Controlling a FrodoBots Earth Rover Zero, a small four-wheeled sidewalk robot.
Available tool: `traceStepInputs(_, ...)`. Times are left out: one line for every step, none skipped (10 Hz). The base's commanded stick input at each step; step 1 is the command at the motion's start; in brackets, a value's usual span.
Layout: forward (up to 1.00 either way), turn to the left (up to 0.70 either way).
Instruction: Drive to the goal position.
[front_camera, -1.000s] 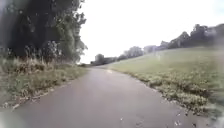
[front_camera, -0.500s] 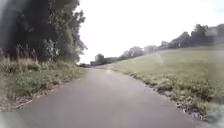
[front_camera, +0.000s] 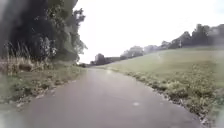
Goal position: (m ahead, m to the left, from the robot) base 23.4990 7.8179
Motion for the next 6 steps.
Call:
traceStepInputs(1.00, -0.05)
traceStepInputs(1.00, -0.07)
traceStepInputs(1.00, 0.00)
traceStepInputs(1.00, 0.00)
traceStepInputs(1.00, 0.00)
traceStepInputs(1.00, 0.01)
